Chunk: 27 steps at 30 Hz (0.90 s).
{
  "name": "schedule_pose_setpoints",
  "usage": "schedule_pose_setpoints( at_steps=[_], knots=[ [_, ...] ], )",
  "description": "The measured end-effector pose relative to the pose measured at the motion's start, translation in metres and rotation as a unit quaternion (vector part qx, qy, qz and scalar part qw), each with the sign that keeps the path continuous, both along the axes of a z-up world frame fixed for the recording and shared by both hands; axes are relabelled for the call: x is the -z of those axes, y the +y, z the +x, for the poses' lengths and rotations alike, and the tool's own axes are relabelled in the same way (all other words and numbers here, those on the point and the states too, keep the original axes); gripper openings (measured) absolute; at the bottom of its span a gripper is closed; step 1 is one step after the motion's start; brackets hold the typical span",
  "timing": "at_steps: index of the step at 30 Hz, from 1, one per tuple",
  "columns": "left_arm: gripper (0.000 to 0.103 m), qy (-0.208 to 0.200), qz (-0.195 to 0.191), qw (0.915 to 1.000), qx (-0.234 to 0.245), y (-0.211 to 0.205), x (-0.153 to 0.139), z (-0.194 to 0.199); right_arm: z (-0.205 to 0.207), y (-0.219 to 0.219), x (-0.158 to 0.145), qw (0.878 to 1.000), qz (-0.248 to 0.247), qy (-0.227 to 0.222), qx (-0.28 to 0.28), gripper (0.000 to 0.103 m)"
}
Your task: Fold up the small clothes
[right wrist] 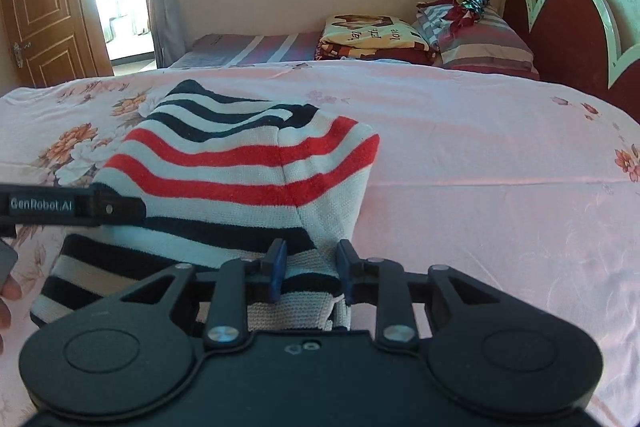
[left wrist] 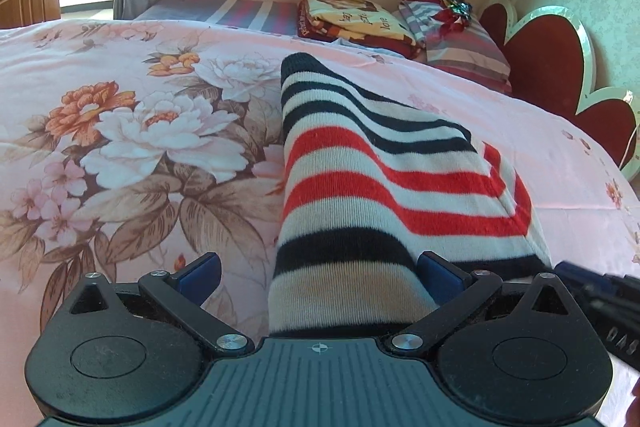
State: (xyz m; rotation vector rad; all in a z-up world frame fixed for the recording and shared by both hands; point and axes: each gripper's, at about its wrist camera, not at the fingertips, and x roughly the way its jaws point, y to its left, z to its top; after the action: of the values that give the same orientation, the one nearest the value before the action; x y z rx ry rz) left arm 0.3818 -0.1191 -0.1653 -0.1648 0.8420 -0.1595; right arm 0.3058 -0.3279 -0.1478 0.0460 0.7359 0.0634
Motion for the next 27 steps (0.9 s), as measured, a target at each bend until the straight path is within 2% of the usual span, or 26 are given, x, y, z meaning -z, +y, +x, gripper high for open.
schedule_pose_setpoints(
  at_steps=[4, 6, 8, 11, 17, 20, 21, 23, 27],
  knots=[
    [0.103, 0.001, -0.01, 0.9999, 0.009, 0.008, -0.002, -0.014, -0.022, 0.004, -0.005, 1.0, -0.006, -0.017, -0.001, 0.029],
    [0.103, 0.011, -0.02, 0.9997, 0.011, 0.01, 0.0, -0.018, -0.027, 0.004, 0.005, 1.0, -0.015, -0.006, -0.001, 0.029],
    [0.103, 0.017, -0.019, 0.9995, 0.017, 0.01, 0.007, -0.023, -0.027, -0.001, 0.017, 1.0, 0.005, 0.011, 0.007, 0.028],
    [0.103, 0.018, -0.028, 0.9994, 0.012, 0.013, 0.017, -0.025, -0.025, 0.001, 0.02, 1.0, 0.005, 0.009, 0.016, 0.033],
    [0.103, 0.022, -0.015, 0.9994, 0.023, 0.01, 0.009, -0.03, -0.038, 0.0, 0.002, 1.0, 0.015, 0.005, 0.021, 0.033],
    [0.103, 0.019, -0.014, 0.9993, 0.028, 0.009, 0.015, -0.034, -0.042, -0.002, 0.017, 0.999, 0.007, 0.026, 0.026, 0.032],
    [0.103, 0.018, -0.011, 0.9993, 0.03, 0.008, 0.016, -0.035, -0.042, -0.007, 0.023, 0.999, 0.022, 0.034, 0.031, 0.033],
    [0.103, 0.018, -0.007, 0.9993, 0.033, 0.006, 0.015, -0.035, -0.041, -0.016, 0.026, 0.996, 0.055, 0.037, 0.051, 0.038],
    [0.103, 0.017, 0.006, 0.999, 0.042, 0.003, 0.016, -0.037, -0.042, -0.011, 0.023, 0.997, 0.046, 0.038, 0.05, 0.044]
  ],
)
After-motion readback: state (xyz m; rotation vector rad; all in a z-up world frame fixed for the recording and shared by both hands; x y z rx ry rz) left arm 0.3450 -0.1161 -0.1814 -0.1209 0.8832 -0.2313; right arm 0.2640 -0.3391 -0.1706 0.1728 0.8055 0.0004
